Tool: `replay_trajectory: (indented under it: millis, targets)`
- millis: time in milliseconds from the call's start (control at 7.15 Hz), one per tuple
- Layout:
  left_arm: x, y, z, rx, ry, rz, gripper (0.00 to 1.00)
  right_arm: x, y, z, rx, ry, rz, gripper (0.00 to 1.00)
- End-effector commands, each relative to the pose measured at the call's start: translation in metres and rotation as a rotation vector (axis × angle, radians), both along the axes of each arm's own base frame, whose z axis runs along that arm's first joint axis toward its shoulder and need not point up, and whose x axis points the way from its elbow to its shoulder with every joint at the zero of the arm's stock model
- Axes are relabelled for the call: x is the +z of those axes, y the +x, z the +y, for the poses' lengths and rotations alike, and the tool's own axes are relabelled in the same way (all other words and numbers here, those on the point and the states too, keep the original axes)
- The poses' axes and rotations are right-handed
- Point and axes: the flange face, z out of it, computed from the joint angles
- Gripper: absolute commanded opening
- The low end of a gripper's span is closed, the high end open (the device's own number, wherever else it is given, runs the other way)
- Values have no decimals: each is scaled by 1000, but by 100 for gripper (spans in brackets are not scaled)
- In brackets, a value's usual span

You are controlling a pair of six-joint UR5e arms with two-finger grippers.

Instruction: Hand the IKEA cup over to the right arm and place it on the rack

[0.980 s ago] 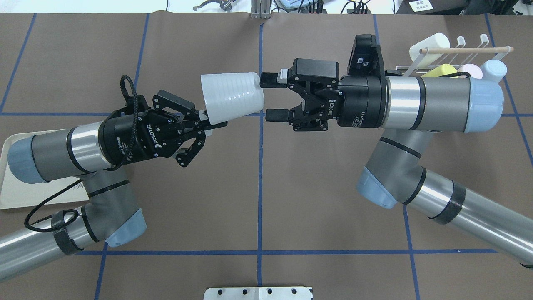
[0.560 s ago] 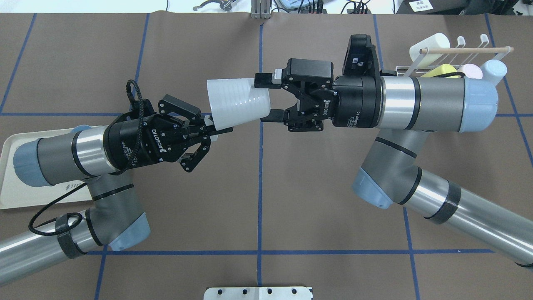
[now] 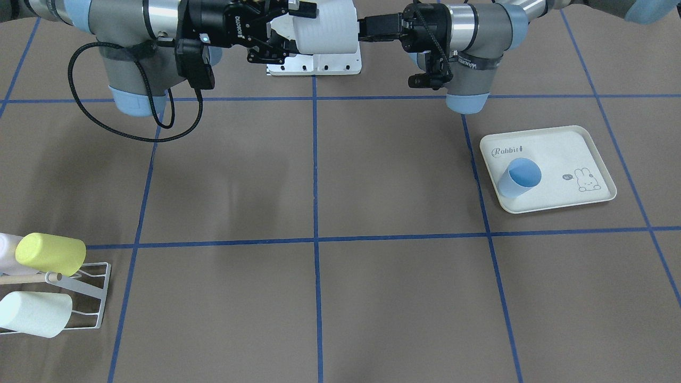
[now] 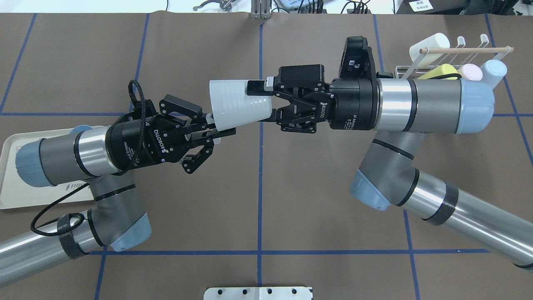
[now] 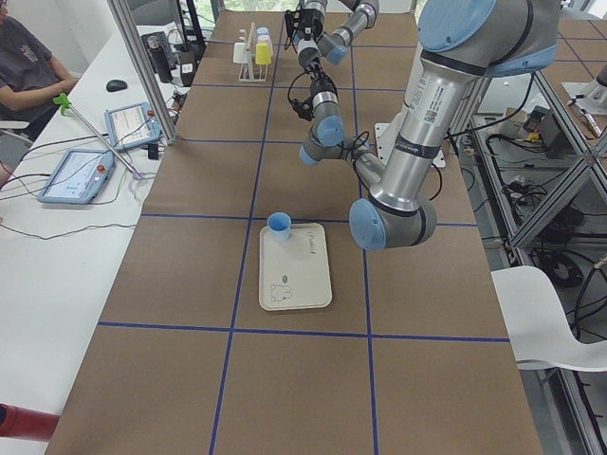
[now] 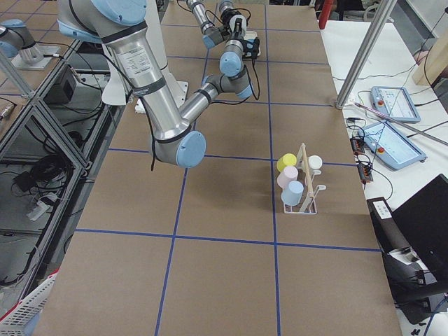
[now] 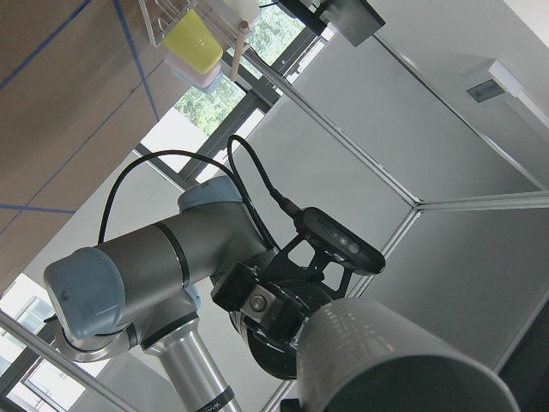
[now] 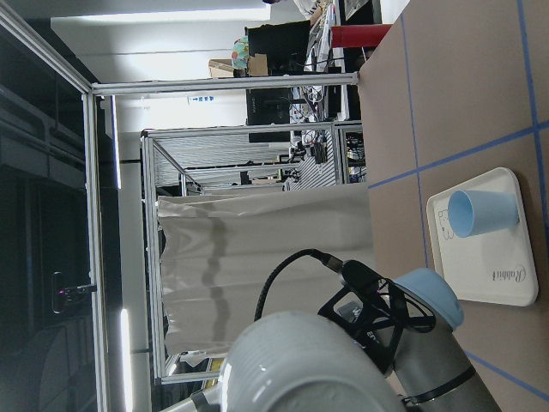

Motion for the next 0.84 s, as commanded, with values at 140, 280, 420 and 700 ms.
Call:
replay_trajectory:
  millis: [140, 280, 420, 700]
  targets:
    - [0, -5, -2, -18, 6, -1, 100, -2, 4, 1, 5, 10, -9, 18]
    - [0, -11, -7, -34, 7, -1, 100, -4, 8, 0, 13, 13, -13, 18]
    - [8, -20, -17, -68, 3, -22, 100, -3, 14, -5, 26, 15, -13, 18]
    - [53, -43, -45, -214, 6, -165, 100, 5, 41, -30, 100, 4, 15, 18]
